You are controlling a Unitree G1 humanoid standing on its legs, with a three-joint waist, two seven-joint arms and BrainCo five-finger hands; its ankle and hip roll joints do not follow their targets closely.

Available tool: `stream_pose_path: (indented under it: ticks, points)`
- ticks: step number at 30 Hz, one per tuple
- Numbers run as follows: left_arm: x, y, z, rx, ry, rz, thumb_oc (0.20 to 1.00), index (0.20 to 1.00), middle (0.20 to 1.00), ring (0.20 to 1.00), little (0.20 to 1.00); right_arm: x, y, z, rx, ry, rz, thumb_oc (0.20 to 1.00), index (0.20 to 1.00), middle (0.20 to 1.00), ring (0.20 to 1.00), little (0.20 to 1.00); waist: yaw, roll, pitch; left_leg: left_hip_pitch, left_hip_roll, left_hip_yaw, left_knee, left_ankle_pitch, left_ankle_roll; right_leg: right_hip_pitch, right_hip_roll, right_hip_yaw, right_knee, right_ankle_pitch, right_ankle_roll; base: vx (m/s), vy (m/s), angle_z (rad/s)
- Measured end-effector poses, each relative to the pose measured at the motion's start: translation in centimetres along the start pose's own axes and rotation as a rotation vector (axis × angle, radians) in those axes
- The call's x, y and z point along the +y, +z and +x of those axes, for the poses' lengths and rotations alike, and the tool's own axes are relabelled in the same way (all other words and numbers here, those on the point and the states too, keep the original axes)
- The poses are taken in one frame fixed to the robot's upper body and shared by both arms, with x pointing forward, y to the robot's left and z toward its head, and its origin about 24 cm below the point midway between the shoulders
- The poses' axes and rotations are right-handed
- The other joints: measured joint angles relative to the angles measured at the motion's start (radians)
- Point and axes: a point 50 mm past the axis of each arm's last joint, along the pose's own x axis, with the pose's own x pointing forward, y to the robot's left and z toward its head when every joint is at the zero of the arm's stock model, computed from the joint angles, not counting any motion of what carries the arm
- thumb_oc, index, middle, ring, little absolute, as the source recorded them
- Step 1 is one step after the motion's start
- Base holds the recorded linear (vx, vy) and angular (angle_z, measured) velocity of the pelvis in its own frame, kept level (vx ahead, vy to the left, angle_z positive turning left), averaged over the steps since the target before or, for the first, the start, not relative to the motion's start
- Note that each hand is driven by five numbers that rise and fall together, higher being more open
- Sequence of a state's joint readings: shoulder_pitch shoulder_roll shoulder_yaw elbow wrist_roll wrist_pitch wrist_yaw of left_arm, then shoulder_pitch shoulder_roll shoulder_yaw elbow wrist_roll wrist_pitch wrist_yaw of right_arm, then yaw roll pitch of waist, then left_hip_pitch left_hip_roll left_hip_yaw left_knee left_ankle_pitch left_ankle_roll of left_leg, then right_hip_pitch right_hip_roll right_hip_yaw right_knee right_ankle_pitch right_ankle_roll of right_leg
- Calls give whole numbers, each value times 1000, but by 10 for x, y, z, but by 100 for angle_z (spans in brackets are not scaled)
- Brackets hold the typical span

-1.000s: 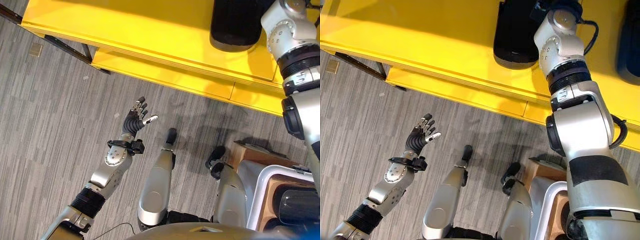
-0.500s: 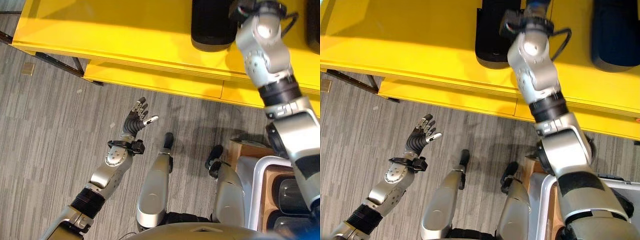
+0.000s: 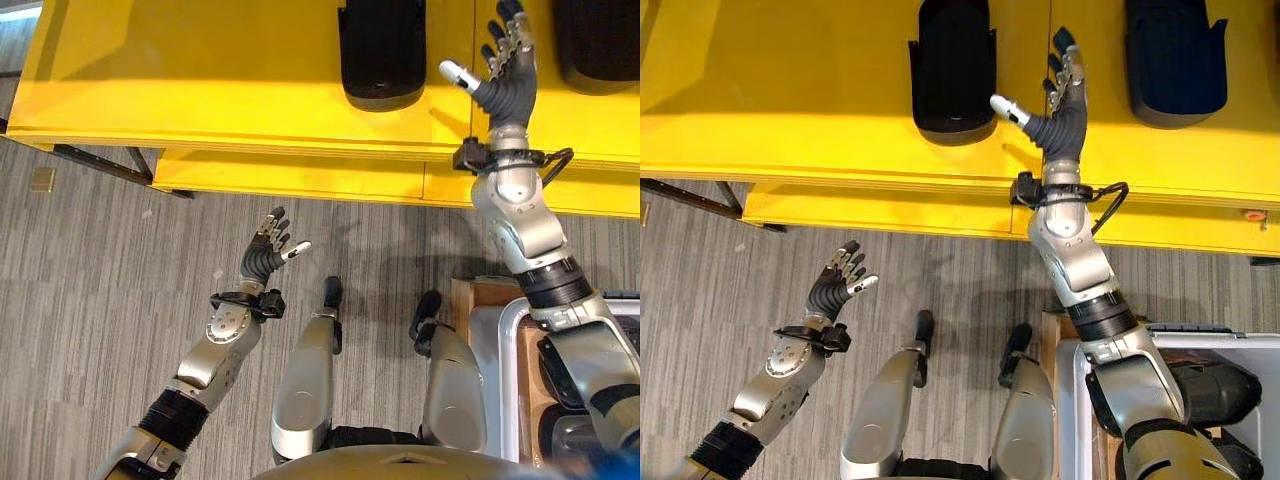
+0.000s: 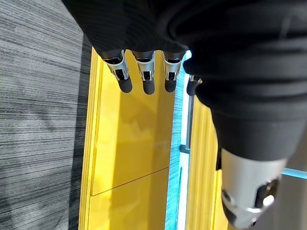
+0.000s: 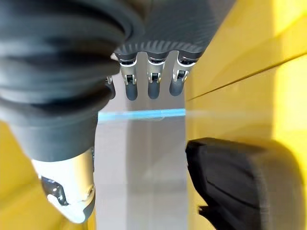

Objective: Move parts from the plastic box to the shelf.

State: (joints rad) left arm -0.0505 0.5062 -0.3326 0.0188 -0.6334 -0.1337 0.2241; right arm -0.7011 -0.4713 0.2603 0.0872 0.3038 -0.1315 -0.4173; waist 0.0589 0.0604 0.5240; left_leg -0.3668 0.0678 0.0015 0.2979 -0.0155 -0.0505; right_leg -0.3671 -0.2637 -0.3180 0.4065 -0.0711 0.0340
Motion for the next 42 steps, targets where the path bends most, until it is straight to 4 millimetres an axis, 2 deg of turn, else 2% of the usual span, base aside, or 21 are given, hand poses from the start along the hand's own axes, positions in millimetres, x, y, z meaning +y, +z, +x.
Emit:
stream_pose_path:
  ticks: [9, 12, 15, 19, 22, 29, 35, 42]
  points:
    - [-1, -4, -4, -4, -6, 48, 1000, 1000, 1000, 1000, 1000, -15, -8, -24, -39, 125, -326, 1000, 1000, 1000, 1000, 1000, -19, -2, 1, 1, 3, 1, 0, -4, 3, 0, 2, 0, 1, -1, 0, 0, 0, 0]
    - [0, -5, -6, 0, -6, 51, 1000, 1000, 1000, 1000, 1000, -24, -16, -33, -38, 198, -532, 1000, 1000, 1000, 1000, 1000, -16, -8, 2, 2, 3, 1, 1, -5, 2, 1, 3, 0, 1, -1, 0, 0, 0, 0]
    - [0, -6, -6, -1, -7, 54, 1000, 1000, 1000, 1000, 1000, -26, -22, -37, -30, 220, -624, 1000, 1000, 1000, 1000, 1000, -17, -13, 3, 3, 3, 1, 1, -5, 3, 2, 3, 0, 1, -1, 0, 0, 0, 0]
    - [3, -4, -6, -14, 0, 85, 1000, 1000, 1000, 1000, 1000, -34, -25, -41, -69, 303, -850, 1000, 1000, 1000, 1000, 1000, -14, -20, 5, 4, 3, -2, 1, -6, 4, 7, 5, 0, -2, -1, 1, 0, 0, 0]
    - [6, -3, -6, -23, 12, 108, 1000, 1000, 1000, 1000, 1000, -39, -29, -42, -83, 329, -977, 1000, 1000, 1000, 1000, 1000, -14, -37, 9, 4, 3, -4, 2, -6, 4, 9, 5, 0, -3, -1, 2, 0, 0, 0]
    - [7, -3, -6, -26, 15, 114, 1000, 1000, 1000, 1000, 1000, -31, -50, -49, -35, 422, -1062, 1000, 1000, 1000, 1000, 1000, -8, -49, 10, 3, 3, -6, 2, -6, 4, 10, 6, -1, -4, -1, 2, 0, 0, 0]
    - [6, -1, -5, -32, 14, 114, 1000, 1000, 1000, 1000, 1000, -19, -51, -35, -86, 467, -1160, 1000, 1000, 1000, 1000, 1000, 1, -50, 11, 2, 3, -8, 2, -6, 4, 10, 6, -2, -4, -1, 2, 0, 0, 0]
    - [6, 0, -5, -48, 12, 111, 1000, 1000, 1000, 1000, 1000, 3, -56, -26, -104, 491, -1160, 1000, 1000, 1000, 1000, 1000, 18, -51, 11, 1, 2, -10, 2, -3, -1, 11, 6, -3, -5, 0, 3, 0, 0, 0]
